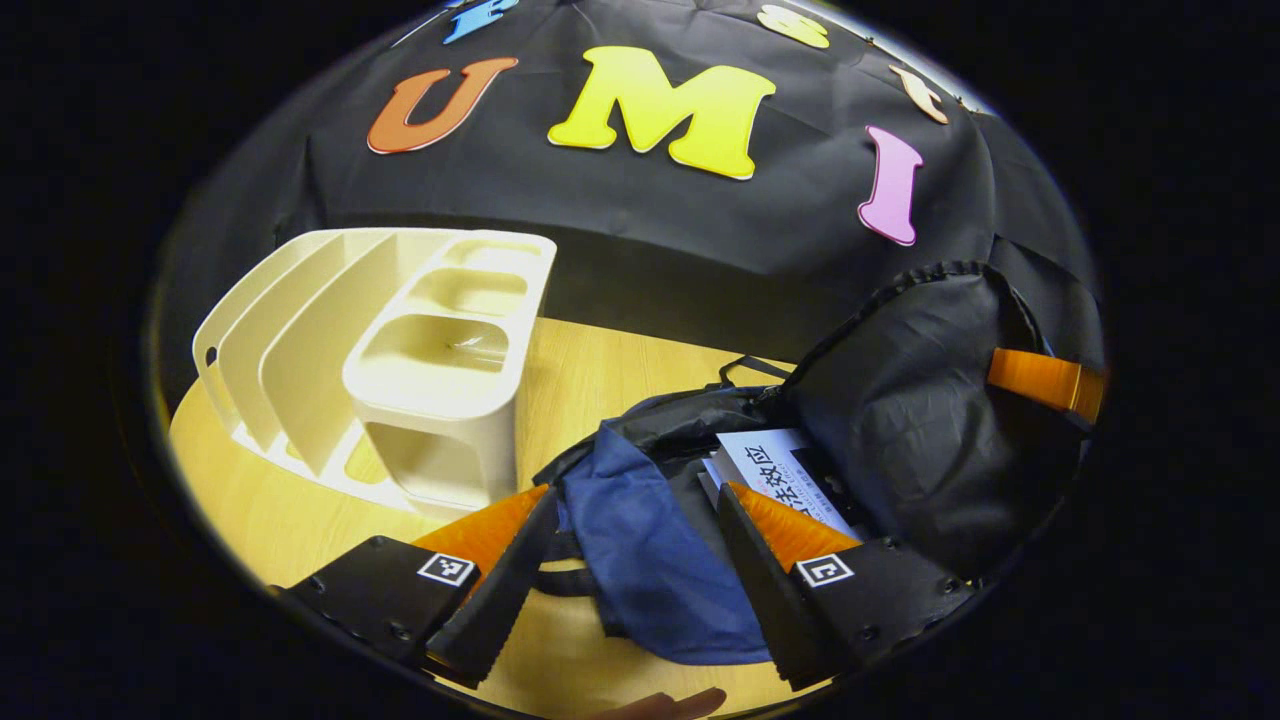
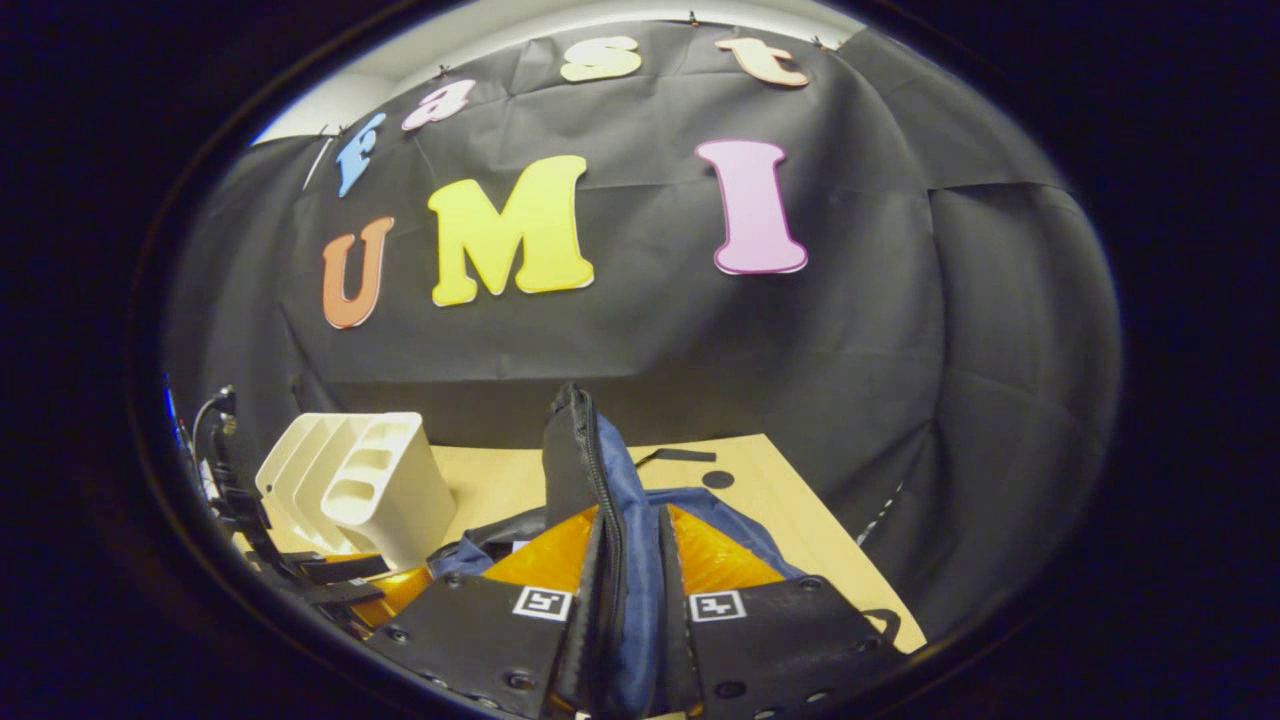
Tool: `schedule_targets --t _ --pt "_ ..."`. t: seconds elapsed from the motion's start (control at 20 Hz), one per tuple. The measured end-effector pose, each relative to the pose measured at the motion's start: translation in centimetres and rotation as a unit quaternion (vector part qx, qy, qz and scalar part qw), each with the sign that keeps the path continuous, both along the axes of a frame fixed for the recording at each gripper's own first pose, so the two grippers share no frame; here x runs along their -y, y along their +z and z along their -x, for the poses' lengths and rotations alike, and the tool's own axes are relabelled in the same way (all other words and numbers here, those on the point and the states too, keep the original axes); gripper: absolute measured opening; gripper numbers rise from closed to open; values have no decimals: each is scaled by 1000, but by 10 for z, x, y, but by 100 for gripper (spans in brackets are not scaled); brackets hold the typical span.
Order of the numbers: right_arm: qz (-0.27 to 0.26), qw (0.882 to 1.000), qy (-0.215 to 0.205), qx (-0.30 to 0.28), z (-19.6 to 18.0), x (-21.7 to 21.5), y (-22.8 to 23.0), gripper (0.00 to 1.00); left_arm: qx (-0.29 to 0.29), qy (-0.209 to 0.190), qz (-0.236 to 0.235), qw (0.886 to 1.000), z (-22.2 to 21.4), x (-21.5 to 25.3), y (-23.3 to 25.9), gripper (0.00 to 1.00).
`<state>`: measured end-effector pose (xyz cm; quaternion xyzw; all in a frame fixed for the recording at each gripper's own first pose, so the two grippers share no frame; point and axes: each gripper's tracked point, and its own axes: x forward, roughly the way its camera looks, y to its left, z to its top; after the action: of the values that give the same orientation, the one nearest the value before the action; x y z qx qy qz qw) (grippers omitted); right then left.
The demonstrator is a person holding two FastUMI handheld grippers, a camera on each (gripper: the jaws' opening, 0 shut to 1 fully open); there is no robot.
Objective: Open the schoolbag, grab two books from the bookshelf and put them into the schoolbag.
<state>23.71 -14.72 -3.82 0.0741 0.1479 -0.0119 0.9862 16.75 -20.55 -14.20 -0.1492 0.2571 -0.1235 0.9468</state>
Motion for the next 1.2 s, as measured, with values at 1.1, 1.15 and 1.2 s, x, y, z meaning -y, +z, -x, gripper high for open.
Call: schedule_targets --t 1.1,1.15,1.2 --pt "44 997 -29 55 156 -40 -5 84 152 69 -82 983 145 -143 70 98" --pt "52 996 -23 68 167 -44 1 87 160 71 -85 981 150 -146 77 98" --pt "67 994 -22 81 177 -43 8 92 166 77 -89 979 155 -152 83 98"
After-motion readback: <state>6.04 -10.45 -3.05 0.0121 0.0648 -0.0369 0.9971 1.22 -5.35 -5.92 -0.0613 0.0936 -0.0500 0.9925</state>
